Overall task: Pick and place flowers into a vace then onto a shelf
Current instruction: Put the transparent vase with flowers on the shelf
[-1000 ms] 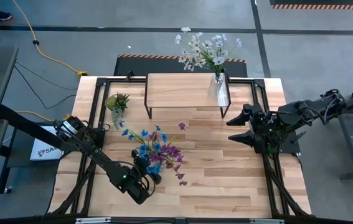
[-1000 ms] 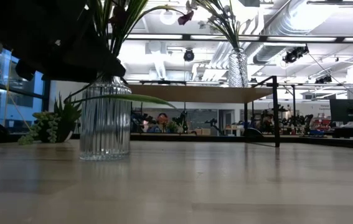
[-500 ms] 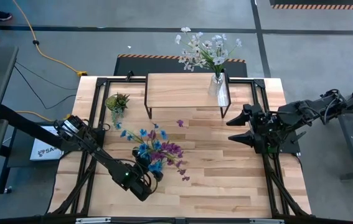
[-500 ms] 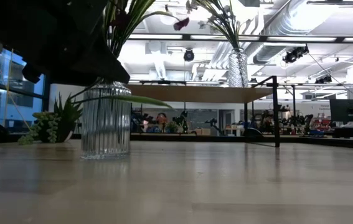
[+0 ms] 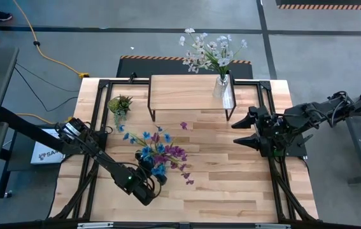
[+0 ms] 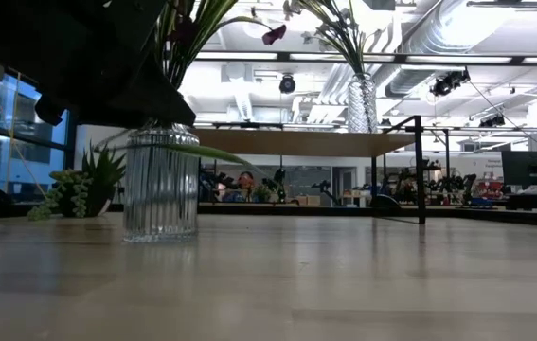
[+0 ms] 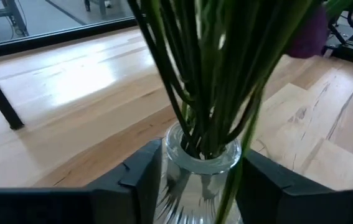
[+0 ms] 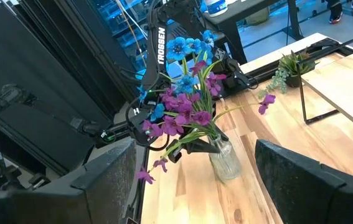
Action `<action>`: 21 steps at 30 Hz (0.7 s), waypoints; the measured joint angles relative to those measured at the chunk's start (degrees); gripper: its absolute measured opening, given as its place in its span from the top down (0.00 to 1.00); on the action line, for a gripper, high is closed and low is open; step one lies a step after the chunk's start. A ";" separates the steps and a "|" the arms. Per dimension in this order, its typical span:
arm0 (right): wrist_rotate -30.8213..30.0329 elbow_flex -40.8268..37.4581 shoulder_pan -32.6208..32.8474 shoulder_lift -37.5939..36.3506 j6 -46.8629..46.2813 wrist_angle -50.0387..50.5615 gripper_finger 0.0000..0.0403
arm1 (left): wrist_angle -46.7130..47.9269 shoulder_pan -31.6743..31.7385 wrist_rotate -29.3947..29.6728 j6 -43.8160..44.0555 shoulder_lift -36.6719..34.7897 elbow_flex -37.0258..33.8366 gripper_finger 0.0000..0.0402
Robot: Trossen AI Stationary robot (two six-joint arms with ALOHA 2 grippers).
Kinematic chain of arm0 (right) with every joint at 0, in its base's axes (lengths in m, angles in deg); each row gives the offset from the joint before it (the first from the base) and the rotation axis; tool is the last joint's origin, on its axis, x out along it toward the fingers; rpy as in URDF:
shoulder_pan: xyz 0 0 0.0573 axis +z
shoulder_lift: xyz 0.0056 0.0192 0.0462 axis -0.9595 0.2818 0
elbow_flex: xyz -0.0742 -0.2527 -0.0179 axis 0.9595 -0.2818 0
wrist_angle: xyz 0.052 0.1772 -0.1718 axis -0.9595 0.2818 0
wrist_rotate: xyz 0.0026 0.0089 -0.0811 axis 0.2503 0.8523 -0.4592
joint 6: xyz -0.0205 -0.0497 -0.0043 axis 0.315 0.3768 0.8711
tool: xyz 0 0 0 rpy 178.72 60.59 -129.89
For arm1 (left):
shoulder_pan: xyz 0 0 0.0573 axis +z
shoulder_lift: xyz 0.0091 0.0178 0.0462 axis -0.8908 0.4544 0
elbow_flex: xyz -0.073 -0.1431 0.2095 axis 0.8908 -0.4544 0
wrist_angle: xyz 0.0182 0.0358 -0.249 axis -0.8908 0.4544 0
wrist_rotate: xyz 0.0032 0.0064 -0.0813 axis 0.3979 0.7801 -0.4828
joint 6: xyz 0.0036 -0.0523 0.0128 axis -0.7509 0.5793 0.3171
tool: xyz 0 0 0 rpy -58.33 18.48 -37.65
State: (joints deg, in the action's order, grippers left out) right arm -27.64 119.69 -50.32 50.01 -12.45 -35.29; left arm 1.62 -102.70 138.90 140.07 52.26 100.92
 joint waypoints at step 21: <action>-0.01 0.00 0.00 0.00 0.43 0.02 0.21 | -0.02 -0.02 0.88 -0.18 -0.04 0.00 0.60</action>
State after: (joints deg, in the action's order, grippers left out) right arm -27.65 119.69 -50.32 50.01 -12.02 -35.27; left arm 1.60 -102.72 139.78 139.90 52.21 100.92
